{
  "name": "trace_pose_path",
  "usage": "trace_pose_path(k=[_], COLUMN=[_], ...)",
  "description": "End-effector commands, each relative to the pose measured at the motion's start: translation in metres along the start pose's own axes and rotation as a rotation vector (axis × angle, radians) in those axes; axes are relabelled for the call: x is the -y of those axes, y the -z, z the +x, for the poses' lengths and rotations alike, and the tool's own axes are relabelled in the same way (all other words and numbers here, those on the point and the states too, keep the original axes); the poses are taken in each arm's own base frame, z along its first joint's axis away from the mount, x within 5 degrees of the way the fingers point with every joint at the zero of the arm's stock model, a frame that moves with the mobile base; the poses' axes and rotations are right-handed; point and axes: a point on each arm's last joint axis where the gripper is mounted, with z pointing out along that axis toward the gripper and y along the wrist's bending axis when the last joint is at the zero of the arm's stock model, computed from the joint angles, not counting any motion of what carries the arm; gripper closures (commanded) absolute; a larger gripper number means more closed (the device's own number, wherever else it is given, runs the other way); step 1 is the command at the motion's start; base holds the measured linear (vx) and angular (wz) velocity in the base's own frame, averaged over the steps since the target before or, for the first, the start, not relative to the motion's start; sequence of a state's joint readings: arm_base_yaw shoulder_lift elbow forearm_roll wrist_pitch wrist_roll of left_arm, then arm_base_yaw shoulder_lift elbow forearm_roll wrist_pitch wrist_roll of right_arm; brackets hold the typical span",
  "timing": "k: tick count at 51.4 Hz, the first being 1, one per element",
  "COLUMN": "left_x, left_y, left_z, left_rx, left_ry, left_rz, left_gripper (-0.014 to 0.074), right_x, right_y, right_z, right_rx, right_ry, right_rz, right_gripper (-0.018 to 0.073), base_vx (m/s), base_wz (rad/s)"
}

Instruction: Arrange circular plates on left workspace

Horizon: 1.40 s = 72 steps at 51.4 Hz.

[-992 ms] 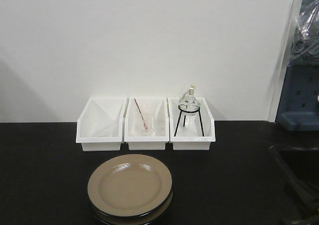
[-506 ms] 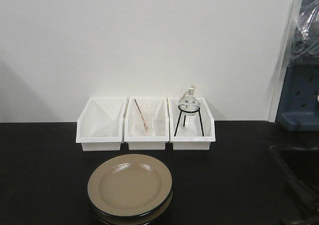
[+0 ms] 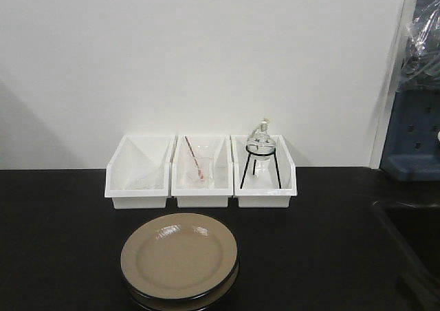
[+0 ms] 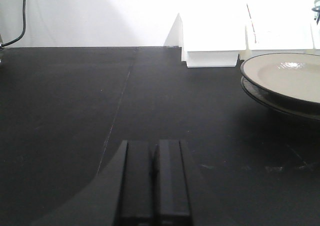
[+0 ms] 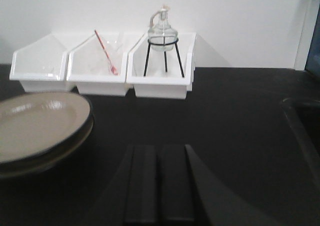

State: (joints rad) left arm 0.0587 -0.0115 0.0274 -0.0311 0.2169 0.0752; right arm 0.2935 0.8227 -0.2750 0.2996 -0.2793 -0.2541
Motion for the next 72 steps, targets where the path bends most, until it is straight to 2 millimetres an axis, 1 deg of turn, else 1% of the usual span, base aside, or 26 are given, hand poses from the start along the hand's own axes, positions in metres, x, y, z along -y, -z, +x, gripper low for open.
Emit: trace_pose_path(k=[1,5,9,13,14,24,30,46,72], left_x=[0.000,0.000,0.000,0.000,0.000,0.000,0.000,0.000,0.000], left_y=[0.000,0.000,0.000,0.000,0.000,0.000,0.000,0.000,0.000], left_z=[-0.002,-0.002,-0.002,-0.002,-0.002,-0.002,-0.002,-0.002,-0.002], left_rx=[0.085,0.085,0.085,0.085,0.085,0.084,0.084,0.084,0.084], left_ry=[0.007,0.007,0.007,0.007,0.007,0.007,0.007,0.007,0.007], left_rz=[0.000,0.000,0.000,0.000,0.000,0.000,0.000,0.000,0.000], left_gripper=[0.0597,0.0597,0.0597,0.0597,0.0597,0.0597,0.0597,0.0597,0.0597], right_x=[0.000,0.001,0.004,0.009,0.010,0.018,0.017,0.015,0.016], right_y=[0.015,0.033,0.047,0.059,0.062,0.082,0.091,0.091,0.091], right_z=[0.005,0.029,0.051,0.066,0.067,0.074,0.076,0.076,0.077], right_rx=[0.097,0.100,0.104,0.140,0.120,0.125,0.165,0.159,0.154], right_ry=[0.065,0.074,0.072,0.048,0.045,0.023,0.029,0.108,0.108], right_rz=[-0.012,-0.028,-0.020,0.022,0.027,0.163,0.177,0.149,0.150], right_gripper=[0.0564,0.0564,0.0564,0.0564,0.0564,0.0564,0.0564,0.0564,0.0564], base_vx=[0.00,0.00,0.00,0.00,0.00,0.00,0.00,0.00,0.00], base_wz=[0.00,0.00,0.00,0.00,0.00,0.00,0.00,0.00,0.00])
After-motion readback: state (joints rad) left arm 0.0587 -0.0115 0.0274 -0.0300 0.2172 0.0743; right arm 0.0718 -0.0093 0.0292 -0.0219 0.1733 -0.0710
